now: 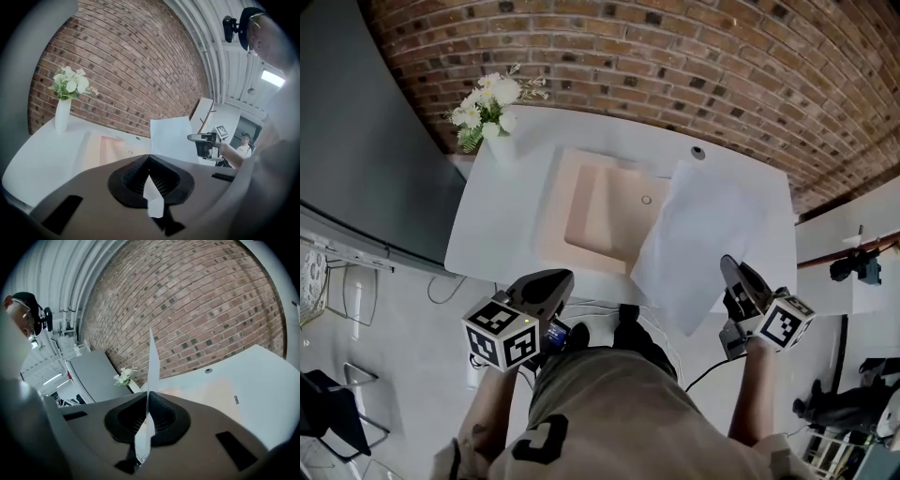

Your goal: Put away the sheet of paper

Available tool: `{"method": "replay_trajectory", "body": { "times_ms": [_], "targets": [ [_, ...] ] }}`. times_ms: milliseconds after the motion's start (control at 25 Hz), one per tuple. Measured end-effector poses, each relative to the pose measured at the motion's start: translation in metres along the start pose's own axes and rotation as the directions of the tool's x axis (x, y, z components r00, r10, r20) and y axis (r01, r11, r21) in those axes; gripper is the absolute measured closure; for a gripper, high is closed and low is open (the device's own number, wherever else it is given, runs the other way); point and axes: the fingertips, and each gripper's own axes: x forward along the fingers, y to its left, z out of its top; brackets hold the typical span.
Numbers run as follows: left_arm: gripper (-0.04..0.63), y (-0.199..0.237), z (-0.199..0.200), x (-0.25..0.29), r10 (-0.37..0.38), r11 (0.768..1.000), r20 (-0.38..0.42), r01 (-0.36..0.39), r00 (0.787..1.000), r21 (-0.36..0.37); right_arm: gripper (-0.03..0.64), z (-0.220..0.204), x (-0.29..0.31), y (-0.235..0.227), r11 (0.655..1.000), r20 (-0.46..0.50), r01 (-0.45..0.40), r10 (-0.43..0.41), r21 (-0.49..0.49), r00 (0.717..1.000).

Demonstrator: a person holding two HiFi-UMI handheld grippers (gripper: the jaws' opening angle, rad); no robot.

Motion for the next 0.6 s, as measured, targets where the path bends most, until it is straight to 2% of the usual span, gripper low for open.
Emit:
{"method": "replay_trajectory", "body": {
  "times_ms": [80, 280, 600],
  "targets": [
    [0.580, 0.001, 0.000, 0.003, 0.024, 1.000, -0.005, -0.024, 1.000, -0.001, 0.594, -0.003, 0.007, -0.015, 1.000, -0.030, 0.017, -0.017, -0.008, 0.999],
    [0.580, 0.000, 0.003, 0.018, 0.049, 0.999, -0.015, -0.049, 0.999, -0.001, 0.594, -0.004, 0.022, -0.045, 0.999, -0.063, 0.004, -0.001, 0.042, 0.998],
    [0.580, -0.010, -0.001, 0.039, 0.052, 0.999, -0.041, -0.053, 0.998, -0.005, 0.593, -0.007, 0.028, -0.101, 0.995, -0.120, 0.089, -0.084, 0.035, 0.989]
  ]
}}
